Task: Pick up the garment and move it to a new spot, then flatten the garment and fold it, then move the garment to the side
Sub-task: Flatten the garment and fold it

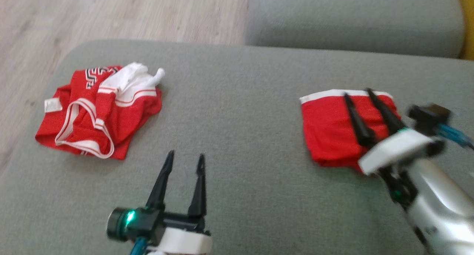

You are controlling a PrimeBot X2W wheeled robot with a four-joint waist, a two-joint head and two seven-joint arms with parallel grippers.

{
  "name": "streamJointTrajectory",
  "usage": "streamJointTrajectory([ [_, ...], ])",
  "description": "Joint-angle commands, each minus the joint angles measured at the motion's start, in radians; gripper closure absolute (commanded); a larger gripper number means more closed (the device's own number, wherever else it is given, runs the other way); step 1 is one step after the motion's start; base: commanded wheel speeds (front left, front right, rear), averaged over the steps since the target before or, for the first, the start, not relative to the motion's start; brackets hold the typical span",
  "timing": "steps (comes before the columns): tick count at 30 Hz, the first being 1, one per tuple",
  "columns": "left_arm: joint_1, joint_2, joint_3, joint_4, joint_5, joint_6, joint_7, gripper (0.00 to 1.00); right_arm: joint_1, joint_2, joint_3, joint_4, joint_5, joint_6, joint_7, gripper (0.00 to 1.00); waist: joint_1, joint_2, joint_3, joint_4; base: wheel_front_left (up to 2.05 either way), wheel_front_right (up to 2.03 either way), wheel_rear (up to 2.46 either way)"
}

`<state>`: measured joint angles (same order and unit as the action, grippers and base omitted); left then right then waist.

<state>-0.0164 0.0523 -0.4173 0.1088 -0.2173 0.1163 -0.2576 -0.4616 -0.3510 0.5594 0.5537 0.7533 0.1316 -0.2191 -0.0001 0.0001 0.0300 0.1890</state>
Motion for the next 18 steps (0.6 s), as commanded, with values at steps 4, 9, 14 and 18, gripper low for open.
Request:
streamJointTrajectory([
  [4, 0.032, -0.002, 0.077, -0.055, -0.004, 0.021, -0.004, 0.00, 0.117, -0.070, -0.075, -0.110, -0.074, -0.001, -0.039, 0.00, 0.0001, -0.0001, -0.059, -0.041, 0.00, 0.00, 0.00],
  [9, 0.108, -0.002, 0.142, -0.092, 0.009, 0.038, -0.004, 0.00, 0.301, -0.061, -0.231, -0.247, -0.207, -0.001, -0.042, 0.00, 0.0001, -0.0001, -0.094, -0.074, 0.00, 0.00, 0.00],
  [14, 0.195, -0.002, 0.191, -0.113, 0.024, 0.036, -0.004, 0.00, 0.480, 0.001, -0.334, -0.335, -0.335, -0.001, -0.042, 0.00, 0.0001, -0.0001, -0.120, -0.093, 0.00, 0.00, 0.00],
  [18, 0.236, -0.002, 0.214, -0.122, 0.030, 0.028, -0.004, 0.00, 0.554, 0.049, -0.369, -0.374, -0.387, -0.001, -0.043, 0.00, 0.0001, -0.0001, -0.128, -0.102, 0.00, 0.00, 0.00],
])
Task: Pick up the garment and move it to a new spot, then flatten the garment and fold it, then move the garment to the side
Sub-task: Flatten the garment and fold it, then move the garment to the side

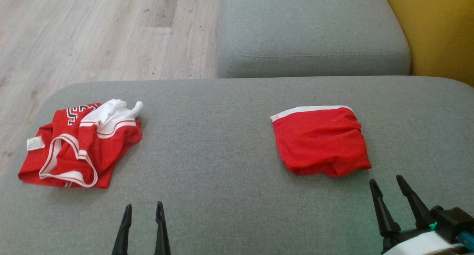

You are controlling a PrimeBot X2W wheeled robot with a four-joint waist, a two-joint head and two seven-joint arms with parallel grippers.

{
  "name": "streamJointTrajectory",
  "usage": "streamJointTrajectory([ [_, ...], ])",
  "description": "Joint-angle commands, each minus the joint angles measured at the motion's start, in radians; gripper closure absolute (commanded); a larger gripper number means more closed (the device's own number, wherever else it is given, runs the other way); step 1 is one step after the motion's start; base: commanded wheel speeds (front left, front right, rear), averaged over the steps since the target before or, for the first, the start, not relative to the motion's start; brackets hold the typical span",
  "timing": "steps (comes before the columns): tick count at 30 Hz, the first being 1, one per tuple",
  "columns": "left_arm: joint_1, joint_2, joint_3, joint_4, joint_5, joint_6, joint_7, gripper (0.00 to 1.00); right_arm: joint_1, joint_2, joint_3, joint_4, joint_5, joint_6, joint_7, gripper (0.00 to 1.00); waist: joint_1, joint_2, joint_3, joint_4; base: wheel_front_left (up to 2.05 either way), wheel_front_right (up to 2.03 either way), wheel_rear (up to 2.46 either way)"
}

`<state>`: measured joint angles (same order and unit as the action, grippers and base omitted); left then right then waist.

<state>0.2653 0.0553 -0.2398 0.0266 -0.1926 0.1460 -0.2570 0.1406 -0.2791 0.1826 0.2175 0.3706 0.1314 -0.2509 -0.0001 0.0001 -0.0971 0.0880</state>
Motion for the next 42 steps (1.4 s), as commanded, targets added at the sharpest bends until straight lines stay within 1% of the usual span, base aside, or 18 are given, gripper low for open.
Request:
streamJointTrajectory([
  [1, -0.040, -0.005, 0.039, -0.042, 0.005, -0.003, -0.005, 0.00, -0.038, -0.015, 0.003, -0.044, -0.014, -0.001, -0.011, 0.00, 0.0001, -0.0001, -0.001, -0.003, 0.00, 0.00, 0.00],
  [6, -0.033, -0.005, 0.043, -0.044, 0.002, -0.003, -0.005, 0.00, -0.024, 0.009, -0.006, -0.054, -0.039, -0.001, -0.011, 0.00, 0.0001, -0.0001, 0.000, -0.009, 0.00, 0.00, 0.00],
  [13, -0.042, -0.005, 0.037, -0.031, 0.007, -0.006, -0.005, 0.00, -0.015, 0.034, -0.048, -0.055, -0.059, -0.001, -0.011, 0.00, 0.0001, -0.0001, 0.003, -0.007, 0.00, 0.00, 0.00],
  [27, -0.046, -0.005, 0.038, -0.022, 0.003, -0.004, -0.005, 0.00, -0.007, 0.040, -0.066, -0.043, -0.090, -0.001, -0.011, 0.00, 0.0001, -0.0001, 0.008, -0.012, 0.00, 0.00, 0.00],
  [30, -0.059, -0.005, 0.029, -0.026, -0.008, -0.012, -0.005, 0.00, -0.014, 0.038, -0.070, -0.026, -0.088, -0.001, -0.011, 0.00, 0.0001, -0.0001, 0.031, -0.003, 0.00, 0.00, 0.00],
  [35, -0.079, -0.005, 0.011, -0.043, -0.024, -0.004, -0.005, 0.00, -0.051, 0.032, -0.080, 0.001, -0.081, -0.001, -0.011, 0.00, 0.0001, -0.0001, 0.077, 0.015, 0.00, 0.00, 0.00],
  [36, -0.081, -0.005, 0.001, -0.037, -0.029, -0.008, -0.005, 0.00, -0.061, 0.029, -0.082, 0.011, -0.077, -0.001, -0.011, 0.00, 0.0001, -0.0001, 0.087, 0.020, 0.00, 0.00, 0.00],
  [40, -0.117, -0.005, -0.025, -0.049, -0.033, -0.012, -0.005, 0.00, -0.128, 0.007, -0.092, 0.058, -0.055, -0.001, -0.010, 0.00, 0.0001, -0.0001, 0.153, 0.042, 0.00, 0.00, 0.00],
  [42, -0.139, -0.005, -0.035, -0.052, -0.031, -0.009, -0.005, 0.00, -0.181, -0.006, -0.092, 0.091, -0.036, -0.001, 0.009, 0.00, 0.0001, -0.0001, 0.186, 0.049, 0.00, 0.00, 0.00],
])
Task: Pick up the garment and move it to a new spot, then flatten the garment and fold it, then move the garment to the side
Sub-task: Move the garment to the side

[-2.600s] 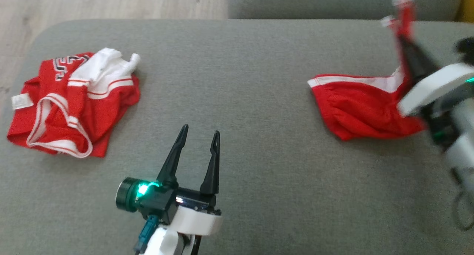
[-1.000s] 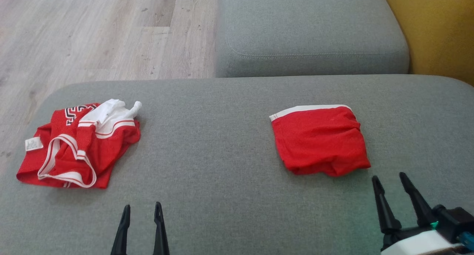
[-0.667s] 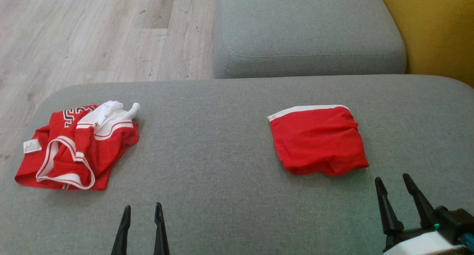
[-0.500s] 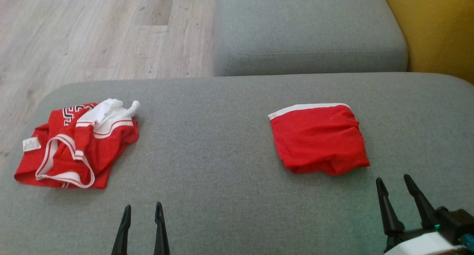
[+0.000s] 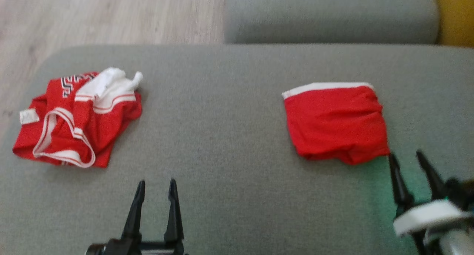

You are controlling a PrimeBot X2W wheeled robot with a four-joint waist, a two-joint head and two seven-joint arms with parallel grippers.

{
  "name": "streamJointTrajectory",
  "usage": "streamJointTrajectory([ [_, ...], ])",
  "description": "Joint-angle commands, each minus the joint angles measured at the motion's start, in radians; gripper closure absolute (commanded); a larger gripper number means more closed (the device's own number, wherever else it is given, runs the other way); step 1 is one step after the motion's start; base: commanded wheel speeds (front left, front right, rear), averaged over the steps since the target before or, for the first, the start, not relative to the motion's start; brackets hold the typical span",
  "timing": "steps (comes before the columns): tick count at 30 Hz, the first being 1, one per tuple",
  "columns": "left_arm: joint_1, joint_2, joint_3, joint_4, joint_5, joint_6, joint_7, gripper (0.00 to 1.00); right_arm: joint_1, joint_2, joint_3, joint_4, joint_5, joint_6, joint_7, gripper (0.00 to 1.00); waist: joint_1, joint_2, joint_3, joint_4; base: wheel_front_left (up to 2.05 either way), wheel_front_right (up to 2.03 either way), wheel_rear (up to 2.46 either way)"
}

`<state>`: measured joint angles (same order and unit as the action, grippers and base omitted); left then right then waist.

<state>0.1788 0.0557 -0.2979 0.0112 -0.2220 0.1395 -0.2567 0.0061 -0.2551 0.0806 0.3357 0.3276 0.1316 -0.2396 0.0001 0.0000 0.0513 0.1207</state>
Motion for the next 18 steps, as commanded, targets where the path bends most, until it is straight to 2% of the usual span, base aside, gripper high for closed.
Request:
streamJointTrajectory([
  [1, -0.063, -0.005, 0.020, -0.038, 0.000, 0.000, -0.005, 0.00, -0.077, -0.034, 0.012, -0.014, 0.023, -0.001, 0.012, 0.00, -0.0001, 0.0000, 0.054, 0.019, 0.00, 0.00, 0.00],
  [8, -0.129, -0.005, -0.022, -0.033, 0.003, -0.001, -0.005, 0.00, -0.284, -0.082, 0.032, 0.103, 0.153, -0.001, 0.199, 0.00, -0.0001, 0.0000, 0.141, 0.047, 0.00, 0.00, 0.00],
  [14, -0.165, -0.005, -0.052, -0.027, -0.005, 0.009, -0.005, 0.00, -0.366, -0.126, 0.037, 0.254, 0.176, -0.001, 0.339, 0.00, -0.0001, 0.0000, 0.168, 0.083, 0.00, 0.00, 0.00],
  [15, -0.167, -0.005, -0.054, -0.026, -0.007, 0.011, -0.005, 0.00, -0.371, -0.124, 0.047, 0.265, 0.194, -0.001, 0.353, 0.18, -0.0001, 0.0000, 0.171, 0.084, 0.00, 0.00, 0.00],
  [16, -0.169, -0.005, -0.056, -0.025, -0.009, 0.012, -0.005, 0.00, -0.375, -0.123, 0.060, 0.269, 0.213, -0.001, 0.360, 0.70, -0.0001, 0.0000, 0.173, 0.085, 0.00, 0.00, 0.00],
  [17, -0.169, -0.005, -0.056, -0.025, -0.010, 0.014, -0.005, 0.00, -0.377, -0.123, 0.074, 0.270, 0.233, -0.001, 0.362, 1.00, -0.0001, 0.0000, 0.174, 0.084, 0.00, 0.00, 0.00],
  [18, -0.169, -0.005, -0.056, -0.025, -0.010, 0.014, -0.005, 0.00, -0.377, -0.123, 0.074, 0.270, 0.233, -0.001, 0.362, 1.00, -0.0001, 0.0000, 0.174, 0.084, 0.00, 0.00, 0.00],
])
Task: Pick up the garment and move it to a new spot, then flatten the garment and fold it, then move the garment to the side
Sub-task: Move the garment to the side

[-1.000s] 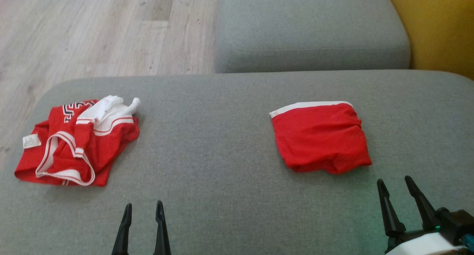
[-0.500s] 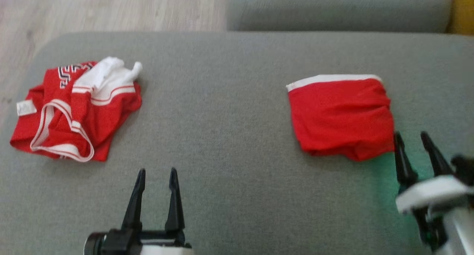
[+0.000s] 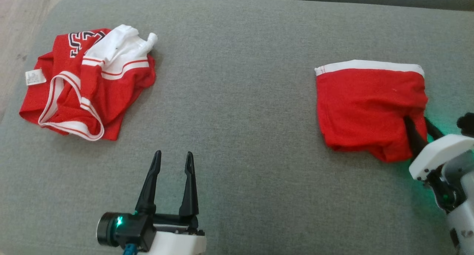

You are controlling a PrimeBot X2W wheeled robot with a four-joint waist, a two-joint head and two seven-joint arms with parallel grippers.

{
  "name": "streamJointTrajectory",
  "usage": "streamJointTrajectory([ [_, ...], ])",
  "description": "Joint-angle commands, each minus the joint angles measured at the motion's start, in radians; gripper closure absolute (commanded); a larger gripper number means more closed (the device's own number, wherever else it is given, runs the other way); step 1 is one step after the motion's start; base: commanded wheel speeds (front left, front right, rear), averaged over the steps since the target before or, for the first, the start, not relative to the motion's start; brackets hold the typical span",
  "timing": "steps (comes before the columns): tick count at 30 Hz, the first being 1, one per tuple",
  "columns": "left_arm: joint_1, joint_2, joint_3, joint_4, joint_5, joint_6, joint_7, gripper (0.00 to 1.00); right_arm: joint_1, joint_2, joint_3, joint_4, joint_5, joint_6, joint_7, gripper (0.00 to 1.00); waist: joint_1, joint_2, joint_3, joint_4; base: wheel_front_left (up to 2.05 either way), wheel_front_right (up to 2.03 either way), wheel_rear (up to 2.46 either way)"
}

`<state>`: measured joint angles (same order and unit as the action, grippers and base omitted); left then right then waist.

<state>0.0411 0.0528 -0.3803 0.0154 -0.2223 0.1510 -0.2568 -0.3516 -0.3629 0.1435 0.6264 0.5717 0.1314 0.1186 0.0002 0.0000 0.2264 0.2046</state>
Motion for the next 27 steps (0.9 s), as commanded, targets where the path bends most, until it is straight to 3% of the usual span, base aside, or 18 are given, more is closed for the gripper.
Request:
streamJointTrajectory([
  [1, -0.032, -0.003, 0.027, -0.028, -0.009, 0.004, -0.005, 0.00, -0.022, -0.018, 0.022, -0.023, 0.007, -0.001, -0.004, 1.00, -0.0002, 0.0000, 0.001, -0.004, 0.00, 0.00, 0.00],
  [6, -0.037, -0.003, 0.038, -0.030, 0.006, 0.005, -0.005, 0.00, -0.036, -0.074, 0.048, -0.022, 0.024, -0.001, -0.054, 1.00, -0.0002, 0.0000, 0.016, -0.056, 0.00, 0.00, 0.00],
  [17, -0.132, -0.003, 0.037, -0.037, 0.055, -0.018, -0.005, 0.00, -0.126, -0.354, 0.051, -0.008, 0.019, -0.001, -0.030, 1.00, -0.0002, 0.0000, 0.155, -0.220, 0.00, 0.00, 0.00],
  [27, -0.241, -0.003, 0.018, -0.014, 0.079, -0.040, -0.005, 0.00, -0.264, -0.456, 0.006, 0.055, -0.085, -0.001, -0.044, 0.98, -0.0002, 0.0000, 0.254, -0.264, 0.00, 0.00, 0.00],
])
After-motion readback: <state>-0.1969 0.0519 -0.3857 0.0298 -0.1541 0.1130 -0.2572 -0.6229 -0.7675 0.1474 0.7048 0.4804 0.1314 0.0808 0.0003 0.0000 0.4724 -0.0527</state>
